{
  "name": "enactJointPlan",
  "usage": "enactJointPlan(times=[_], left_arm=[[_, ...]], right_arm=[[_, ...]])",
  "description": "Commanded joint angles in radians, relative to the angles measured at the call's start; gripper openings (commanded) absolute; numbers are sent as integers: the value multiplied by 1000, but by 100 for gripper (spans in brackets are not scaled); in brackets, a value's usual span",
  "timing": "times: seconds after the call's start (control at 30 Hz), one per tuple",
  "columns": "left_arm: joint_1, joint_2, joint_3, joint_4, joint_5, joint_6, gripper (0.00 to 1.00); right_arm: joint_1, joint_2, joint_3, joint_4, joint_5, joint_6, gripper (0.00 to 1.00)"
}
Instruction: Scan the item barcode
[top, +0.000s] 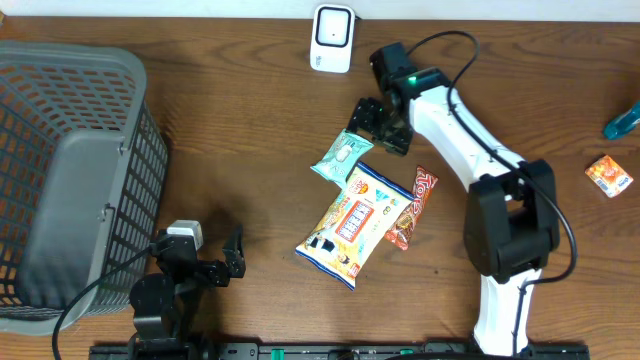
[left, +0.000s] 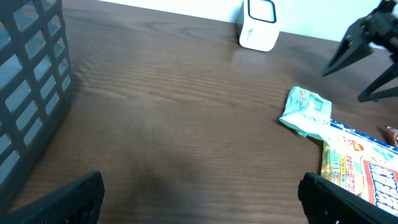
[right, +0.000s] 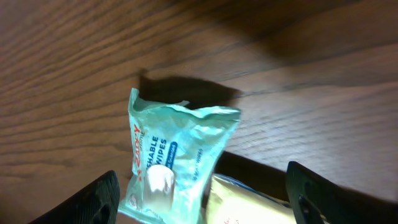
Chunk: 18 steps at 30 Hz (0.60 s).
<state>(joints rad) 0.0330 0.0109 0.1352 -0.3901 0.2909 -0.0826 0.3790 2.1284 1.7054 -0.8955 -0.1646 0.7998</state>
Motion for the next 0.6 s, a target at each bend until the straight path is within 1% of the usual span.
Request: enactJointPlan(times=[0.0, 0.07, 0.23, 0.3, 0.33, 0.37, 0.4, 0.43, 0.47, 0.57], left_arm=[[6, -5, -15, -19, 12, -9, 100], [6, -5, -15, -19, 12, -9, 100], [6, -5, -15, -19, 12, -9, 100], [6, -5, -15, -19, 12, -9, 100], [6, -5, -15, -19, 12, -9, 100], [6, -5, -15, -19, 12, -9, 100], [6, -5, -15, -19, 12, -9, 100], [6, -5, -15, -19, 12, -9, 100], [6, -5, -15, -19, 12, -9, 100], [6, -5, -15, -19, 12, -9, 100]], right_arm=[[10, 56, -8, 18, -3, 26, 77], [10, 80, -8, 17, -3, 62, 73], [14, 120, -8, 49, -7, 68, 70], [19, 147, -8, 58, -16, 67, 67], [24, 179, -8, 68, -31, 64, 63], [27, 201, -8, 75, -42, 59, 56], [29, 217, -8, 79, -58, 59, 44], [29, 244, -8, 77, -88, 58, 16], [29, 258, -8, 75, -108, 50, 1], [27, 280, -8, 73, -126, 6, 1]])
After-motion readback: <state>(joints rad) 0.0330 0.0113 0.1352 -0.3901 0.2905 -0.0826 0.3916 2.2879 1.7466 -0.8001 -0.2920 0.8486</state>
